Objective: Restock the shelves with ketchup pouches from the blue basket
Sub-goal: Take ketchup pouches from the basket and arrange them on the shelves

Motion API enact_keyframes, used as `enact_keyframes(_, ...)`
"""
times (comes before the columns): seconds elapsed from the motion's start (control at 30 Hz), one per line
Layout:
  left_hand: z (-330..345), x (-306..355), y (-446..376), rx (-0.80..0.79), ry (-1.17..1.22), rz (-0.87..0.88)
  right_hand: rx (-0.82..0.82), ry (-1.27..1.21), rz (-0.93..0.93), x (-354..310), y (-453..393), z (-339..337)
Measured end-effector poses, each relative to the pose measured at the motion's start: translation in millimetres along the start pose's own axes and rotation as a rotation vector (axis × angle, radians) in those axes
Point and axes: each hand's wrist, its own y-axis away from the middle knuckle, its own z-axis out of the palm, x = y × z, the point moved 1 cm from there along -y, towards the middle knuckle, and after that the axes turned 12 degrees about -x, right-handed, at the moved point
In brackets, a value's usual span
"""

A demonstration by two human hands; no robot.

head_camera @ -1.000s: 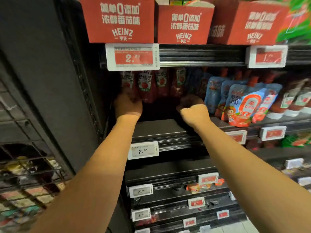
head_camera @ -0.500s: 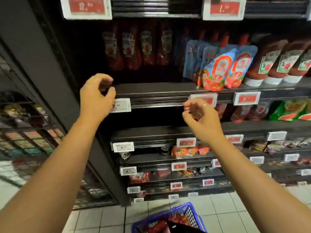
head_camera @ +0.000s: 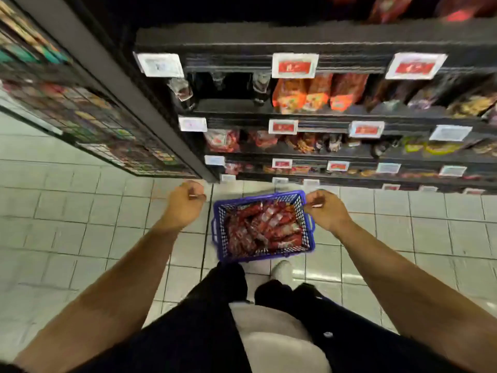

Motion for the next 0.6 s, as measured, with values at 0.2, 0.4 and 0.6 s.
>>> enact_keyframes(0.2, 106.7, -94.1, -24.1, -0.267, -0.139, -0.322, -0.038, -0.168, 0.309, 93.4, -30.9, 52.3)
enact_keyframes(0.4, 212.0, -196.9, -75.1, -0.442, -0.140, -0.503, -0.073, -0.413, 0.512, 181.7, -111.1, 122.2)
enact_keyframes(0.6, 317.3, -253.2, -174.4, -0.492, -0.202, -0.325, -0.131, -0.381, 0.542, 261.6, -233.1, 173.8)
